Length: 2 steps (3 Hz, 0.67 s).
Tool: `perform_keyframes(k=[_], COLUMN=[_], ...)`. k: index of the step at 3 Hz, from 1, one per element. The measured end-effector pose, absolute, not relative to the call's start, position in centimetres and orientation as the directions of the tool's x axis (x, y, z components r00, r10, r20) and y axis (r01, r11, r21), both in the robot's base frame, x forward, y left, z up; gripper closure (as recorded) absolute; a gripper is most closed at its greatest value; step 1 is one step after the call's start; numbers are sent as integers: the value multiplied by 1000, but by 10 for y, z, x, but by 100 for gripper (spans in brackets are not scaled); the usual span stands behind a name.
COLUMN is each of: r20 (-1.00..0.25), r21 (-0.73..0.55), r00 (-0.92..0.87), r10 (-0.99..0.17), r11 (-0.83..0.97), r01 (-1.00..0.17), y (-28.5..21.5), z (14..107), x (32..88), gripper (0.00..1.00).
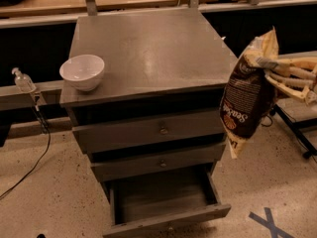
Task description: Pick brown chip bag from bottom drawer and place on counter
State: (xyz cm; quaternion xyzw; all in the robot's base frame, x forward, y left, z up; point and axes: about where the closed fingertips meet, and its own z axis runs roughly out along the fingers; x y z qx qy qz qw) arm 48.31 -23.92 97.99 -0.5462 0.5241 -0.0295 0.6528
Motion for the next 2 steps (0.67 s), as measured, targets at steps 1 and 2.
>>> perform_keyframes(k=[1,2], r20=[-607,-572], r21=[-788,-817], r00=[529,587], r10=[-593,-573], r11=[364,334], r01=[-496,-470], y=[-230,-220], z=[1006,1029], x=[510,535], gripper=[100,100])
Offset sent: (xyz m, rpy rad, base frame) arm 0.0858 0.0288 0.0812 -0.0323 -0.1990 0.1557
